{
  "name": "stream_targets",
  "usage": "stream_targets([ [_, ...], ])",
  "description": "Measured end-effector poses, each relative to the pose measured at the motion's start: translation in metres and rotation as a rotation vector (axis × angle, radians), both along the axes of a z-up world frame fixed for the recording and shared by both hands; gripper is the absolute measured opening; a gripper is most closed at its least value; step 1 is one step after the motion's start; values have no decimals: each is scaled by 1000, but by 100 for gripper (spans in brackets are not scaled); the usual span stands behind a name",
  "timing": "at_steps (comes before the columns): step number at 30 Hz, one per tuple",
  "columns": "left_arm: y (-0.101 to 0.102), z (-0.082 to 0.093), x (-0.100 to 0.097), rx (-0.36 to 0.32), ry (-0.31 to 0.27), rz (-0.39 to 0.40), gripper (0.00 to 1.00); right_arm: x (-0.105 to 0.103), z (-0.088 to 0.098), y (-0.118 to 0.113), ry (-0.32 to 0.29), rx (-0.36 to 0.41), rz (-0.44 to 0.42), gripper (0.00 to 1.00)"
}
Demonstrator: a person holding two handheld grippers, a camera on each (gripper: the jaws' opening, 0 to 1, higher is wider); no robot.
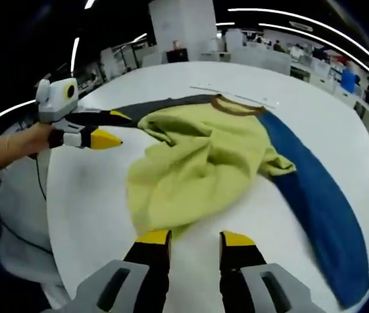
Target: Fold the garment on the visible template until the final outline fits inside the template.
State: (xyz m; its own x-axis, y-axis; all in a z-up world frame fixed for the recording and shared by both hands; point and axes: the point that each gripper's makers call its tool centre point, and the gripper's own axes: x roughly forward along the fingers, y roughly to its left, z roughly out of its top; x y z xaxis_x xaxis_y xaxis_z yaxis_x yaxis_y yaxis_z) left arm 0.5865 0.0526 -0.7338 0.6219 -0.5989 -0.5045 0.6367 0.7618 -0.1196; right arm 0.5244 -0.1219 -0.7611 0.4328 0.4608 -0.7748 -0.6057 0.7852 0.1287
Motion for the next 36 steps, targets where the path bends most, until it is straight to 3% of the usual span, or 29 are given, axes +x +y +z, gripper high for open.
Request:
stream_targets([
  [11,-25,-13,11,18,15,-1,35,4,-5,14,-52,-21,41,16],
  [15,-27,-22,13,65,15,2,29,2,-11,15,-58,-49,53,10],
  [23,-34,-32,8,71,37,-3,24,2,-10,16,-69,-27,16,0],
  [24,-36,-28,10,78,2,-15,23,1,-10,17,-64,-17,10,0],
  [25,-37,-31,6,80,22,-15,22,1,-10,17,-64,-17,8,0],
  [33,-49,-30,2,92,30,-47,1,2,-10,16,-74,-1,-31,0],
  [36,-47,-28,-1,89,41,-61,1,2,-9,13,-71,-7,-51,0],
])
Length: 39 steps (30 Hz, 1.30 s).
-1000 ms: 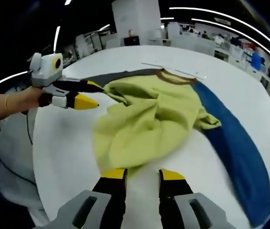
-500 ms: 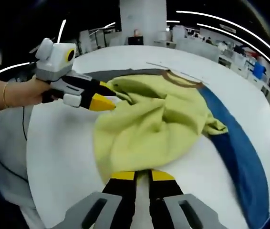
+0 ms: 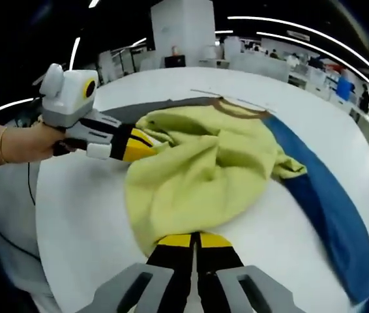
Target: Fold the garment on the visible template until the final outline fits inside the template.
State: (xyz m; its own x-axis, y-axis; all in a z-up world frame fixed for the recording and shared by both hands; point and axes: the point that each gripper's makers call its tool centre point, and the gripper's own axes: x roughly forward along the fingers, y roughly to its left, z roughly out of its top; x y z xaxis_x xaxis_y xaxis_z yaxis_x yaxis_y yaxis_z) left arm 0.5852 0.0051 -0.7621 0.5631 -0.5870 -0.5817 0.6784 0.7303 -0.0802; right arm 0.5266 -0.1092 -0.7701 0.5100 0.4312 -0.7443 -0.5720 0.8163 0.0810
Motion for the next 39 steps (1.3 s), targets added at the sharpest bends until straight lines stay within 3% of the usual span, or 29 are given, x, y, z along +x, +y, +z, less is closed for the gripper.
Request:
stream_targets([
  [9,11,35,-15,-46,-52,-36,0,-1,27,-16,-25,29,-106,0],
  [25,48,81,-56,-117,-70,26,0,-24,55,-44,-55,-1,-228,0],
  [34,67,96,-75,-177,-66,96,0,-33,68,-56,-78,12,-318,0],
  [39,73,93,-86,-151,-70,86,1,-41,70,-60,-77,7,-340,0],
])
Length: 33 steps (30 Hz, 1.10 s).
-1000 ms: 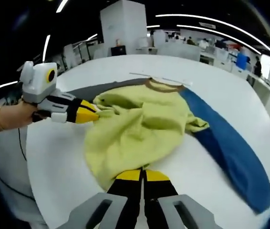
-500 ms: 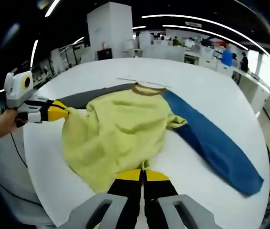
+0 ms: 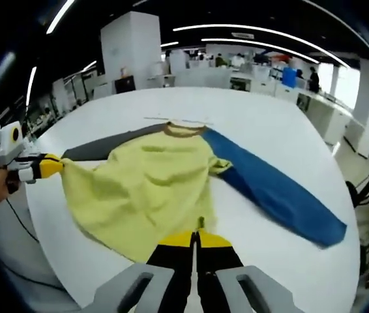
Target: Fold the garment on the visible template until the final outline fits inside the template.
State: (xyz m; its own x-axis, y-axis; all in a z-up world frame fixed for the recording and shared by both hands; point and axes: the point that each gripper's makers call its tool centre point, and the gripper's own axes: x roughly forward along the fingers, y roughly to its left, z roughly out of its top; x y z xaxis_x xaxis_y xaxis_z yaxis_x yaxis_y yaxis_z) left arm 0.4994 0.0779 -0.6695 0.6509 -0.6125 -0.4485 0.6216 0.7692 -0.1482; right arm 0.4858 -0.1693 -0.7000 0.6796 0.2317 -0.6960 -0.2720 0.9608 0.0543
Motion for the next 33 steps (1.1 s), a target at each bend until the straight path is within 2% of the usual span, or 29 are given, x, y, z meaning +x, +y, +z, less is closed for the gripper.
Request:
stream_targets([
  [5,10,-3,-10,23,1,4,1,-12,1,-3,3,2,-26,0],
  [14,46,-18,-35,26,66,86,1,-40,-10,-5,14,25,-125,0],
  [20,59,-27,-48,33,94,117,1,-62,-17,-1,30,39,-161,0],
  [26,73,-45,-64,44,161,155,1,-87,-34,-1,80,84,-220,0],
  [29,81,-59,-76,45,211,171,1,-96,-41,-2,92,72,-227,0],
  [33,86,-68,-85,23,251,191,1,-106,-48,-2,110,81,-250,0],
])
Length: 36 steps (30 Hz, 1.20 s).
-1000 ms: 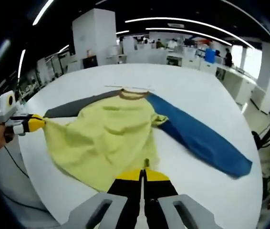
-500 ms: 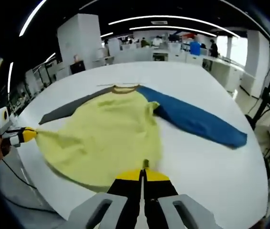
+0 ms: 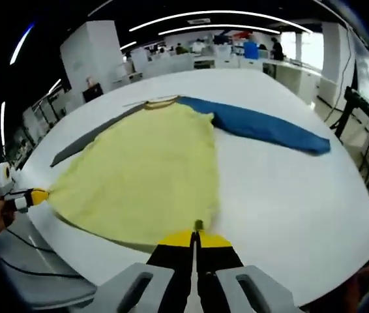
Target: Fold the garment on the visible template until the final outline fits inside the template.
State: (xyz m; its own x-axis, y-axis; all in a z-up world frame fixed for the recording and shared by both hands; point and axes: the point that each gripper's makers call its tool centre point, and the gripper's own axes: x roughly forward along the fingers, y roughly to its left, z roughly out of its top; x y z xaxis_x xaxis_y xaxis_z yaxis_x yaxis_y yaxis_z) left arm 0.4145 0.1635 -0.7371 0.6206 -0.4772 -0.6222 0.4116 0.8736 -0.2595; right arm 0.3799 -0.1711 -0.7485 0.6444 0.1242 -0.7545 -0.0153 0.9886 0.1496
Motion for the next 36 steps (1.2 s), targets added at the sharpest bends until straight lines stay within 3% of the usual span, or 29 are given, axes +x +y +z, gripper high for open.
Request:
stream_targets([
  [5,5,-16,-9,29,56,16,1,-10,-9,2,33,-3,-6,0],
  [13,5,-26,-19,32,126,18,1,-18,-17,-4,52,-16,-56,0],
  [36,9,-33,-29,73,152,49,1,-33,-27,-5,91,42,-123,0],
])
